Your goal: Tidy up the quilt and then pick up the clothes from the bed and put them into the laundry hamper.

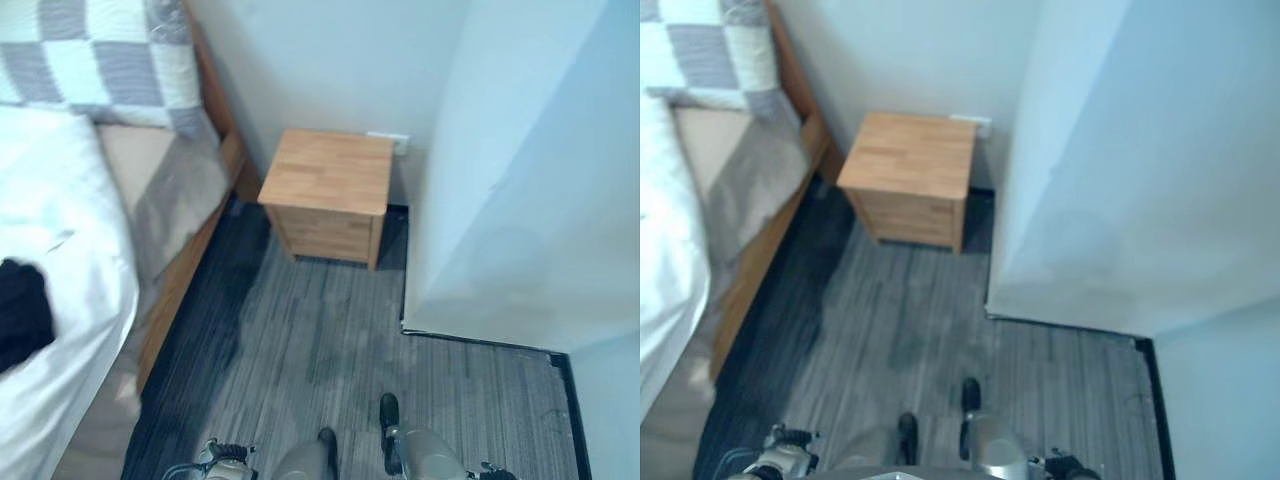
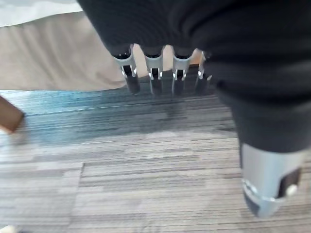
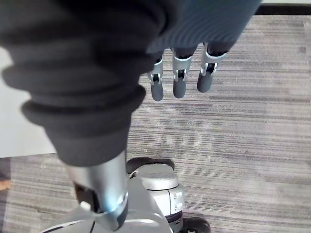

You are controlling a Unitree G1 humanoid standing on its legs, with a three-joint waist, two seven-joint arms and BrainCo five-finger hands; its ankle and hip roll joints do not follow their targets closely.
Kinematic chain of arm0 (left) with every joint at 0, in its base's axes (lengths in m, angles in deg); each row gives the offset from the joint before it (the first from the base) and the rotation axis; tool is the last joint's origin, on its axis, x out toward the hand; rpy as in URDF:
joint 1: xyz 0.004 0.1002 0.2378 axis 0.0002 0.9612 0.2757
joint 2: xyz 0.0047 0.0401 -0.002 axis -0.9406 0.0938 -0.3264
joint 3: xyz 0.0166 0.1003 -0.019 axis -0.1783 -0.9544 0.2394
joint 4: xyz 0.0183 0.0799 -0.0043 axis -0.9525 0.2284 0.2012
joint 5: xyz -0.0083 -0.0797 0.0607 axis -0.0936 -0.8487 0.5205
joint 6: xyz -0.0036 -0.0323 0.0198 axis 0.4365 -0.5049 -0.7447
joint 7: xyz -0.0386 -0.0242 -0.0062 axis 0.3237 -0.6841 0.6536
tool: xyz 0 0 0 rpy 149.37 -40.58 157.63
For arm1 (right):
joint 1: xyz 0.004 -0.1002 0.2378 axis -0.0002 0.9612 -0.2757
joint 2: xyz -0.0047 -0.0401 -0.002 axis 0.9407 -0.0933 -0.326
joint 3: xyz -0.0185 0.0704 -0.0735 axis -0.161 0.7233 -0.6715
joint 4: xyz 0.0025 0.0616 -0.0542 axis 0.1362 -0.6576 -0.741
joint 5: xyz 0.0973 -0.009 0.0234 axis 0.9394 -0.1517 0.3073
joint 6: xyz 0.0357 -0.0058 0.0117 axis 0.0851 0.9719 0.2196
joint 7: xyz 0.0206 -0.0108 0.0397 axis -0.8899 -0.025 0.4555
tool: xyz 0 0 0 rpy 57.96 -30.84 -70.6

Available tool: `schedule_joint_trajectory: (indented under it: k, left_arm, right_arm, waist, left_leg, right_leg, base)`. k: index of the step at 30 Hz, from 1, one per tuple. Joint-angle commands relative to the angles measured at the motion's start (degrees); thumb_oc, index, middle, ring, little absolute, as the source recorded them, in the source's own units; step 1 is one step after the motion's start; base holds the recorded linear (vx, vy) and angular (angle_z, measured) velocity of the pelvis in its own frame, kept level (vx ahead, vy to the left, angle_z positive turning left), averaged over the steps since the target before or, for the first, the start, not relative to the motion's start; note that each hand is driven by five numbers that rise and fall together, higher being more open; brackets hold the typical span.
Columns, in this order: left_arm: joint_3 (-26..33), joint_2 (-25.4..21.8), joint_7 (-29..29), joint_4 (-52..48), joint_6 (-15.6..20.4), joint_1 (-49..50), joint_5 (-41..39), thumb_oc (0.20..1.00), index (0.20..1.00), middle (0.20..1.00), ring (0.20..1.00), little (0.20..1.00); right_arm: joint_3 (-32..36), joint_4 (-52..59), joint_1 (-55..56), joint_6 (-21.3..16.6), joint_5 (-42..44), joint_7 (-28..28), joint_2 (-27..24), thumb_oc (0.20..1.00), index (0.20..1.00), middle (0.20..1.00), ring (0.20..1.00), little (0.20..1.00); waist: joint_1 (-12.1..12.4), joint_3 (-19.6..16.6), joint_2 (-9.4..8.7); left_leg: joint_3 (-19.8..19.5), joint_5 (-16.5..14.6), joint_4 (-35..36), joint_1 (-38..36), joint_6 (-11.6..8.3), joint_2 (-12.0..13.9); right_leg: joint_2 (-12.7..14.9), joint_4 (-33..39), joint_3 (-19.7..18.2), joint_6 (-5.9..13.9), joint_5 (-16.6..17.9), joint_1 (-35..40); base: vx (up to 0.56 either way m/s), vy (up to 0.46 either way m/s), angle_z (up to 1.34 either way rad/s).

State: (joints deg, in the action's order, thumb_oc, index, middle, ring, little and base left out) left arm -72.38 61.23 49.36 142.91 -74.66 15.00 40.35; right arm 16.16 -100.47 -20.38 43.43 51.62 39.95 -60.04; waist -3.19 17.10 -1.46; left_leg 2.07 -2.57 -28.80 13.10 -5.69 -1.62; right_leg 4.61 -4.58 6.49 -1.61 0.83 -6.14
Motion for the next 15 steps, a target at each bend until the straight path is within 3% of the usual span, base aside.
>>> schedule_joint_trajectory:
  k: [1,3,6,9,11,13,15]
  left_arm:
    - [1.2,-0.1,2.0,0.2,-0.8,6.7,-2.3,1.0,1.0,1.0,1.0,1.0]
    - [1.9,0.1,2.5,0.9,-0.6,7.7,-2.1,1.0,1.0,1.0,1.0,1.0]
    - [2.1,0.6,4.5,2.3,1.5,9.1,2.1,1.0,1.0,1.0,1.0,1.0]
    - [2.4,0.8,6.4,2.1,1.7,9.1,1.6,1.0,1.0,1.0,1.0,1.0]
    - [2.9,0.8,6.3,2.0,0.9,8.2,4.2,1.0,1.0,1.0,1.0,1.0]
    - [2.3,0.4,4.2,1.8,1.1,8.0,5.9,1.0,1.0,1.0,1.0,1.0]
    - [0.7,-1.1,3.1,1.1,1.7,7.3,8.8,1.0,1.0,1.0,1.0,1.0]
  right_arm:
    - [1.2,4.7,0.2,-2.0,1.0,-0.3,-4.4,1.0,1.0,1.0,1.0,1.0]
    - [1.2,5.4,0.1,-1.7,1.3,-0.8,-5.0,1.0,1.0,1.0,1.0,1.0]
    - [0.8,5.0,-1.2,-1.8,1.4,-0.8,-6.2,1.0,1.0,1.0,1.0,1.0]
    - [0.9,5.0,-1.9,-0.8,0.3,-1.4,-5.9,1.0,1.0,1.0,1.0,1.0]
    - [1.4,4.7,-0.7,0.1,1.4,-1.3,-5.1,1.0,1.0,1.0,1.0,1.0]
    - [1.6,4.7,-0.1,-0.4,1.4,-0.9,-4.7,1.0,1.0,1.0,1.0,1.0]
    - [2.1,6.2,1.4,-1.2,2.5,-1.9,-3.9,1.0,1.0,1.0,1.0,1.0]
  waist:
    - [1.2,-0.3,3.54]
    - [2.5,-0.1,4.29]
    - [4.5,0.4,4.39]
    - [4.7,-0.2,4.51]
    - [5.9,-2.0,3.39]
    - [6.8,-2.7,2.53]
    - [7.0,-3.5,1.53]
  left_leg:
    - [4.3,4.9,18.4,1.8,3.98,2.4]
    - [3.2,9.0,24.8,3.9,3.19,3.0]
    - [2.5,10.1,31.2,6.6,2.3,4.7]
    - [6.0,9.5,31.4,5.9,2.12,6.7]
    - [7.4,9.0,25.3,7.2,2.56,7.1]
    - [6.5,8.7,23.1,7.7,3.16,6.3]
    - [7.6,7.3,22.1,6.0,5.74,3.3]
  right_leg:
    - [-0.4,-2.4,1.4,5.06,-5.0,5.1]
    - [-1.0,-2.0,1.3,4.77,-6.0,6.7]
    - [0.1,-2.2,1.1,5.33,-8.9,9.6]
    - [1.7,-3.8,2.6,6.98,-11.1,10.5]
    - [3.8,-6.7,4.8,8.37,-13.8,14.8]
    - [5.0,-8.4,5.2,8.82,-13.5,16.4]
    - [9.5,-19.4,6.6,9.84,-7.2,15.4]
  base:
    - [0.33,0.192,0.26]
    - [0.34,0.148,0.39]
    - [0.43,0.194,0.2]
    - [0.39,0.202,-0.23]
    - [0.6,0.149,-0.09]
    - [0.44,0.124,-0.13]
    - [0.45,0.264,-0.07]
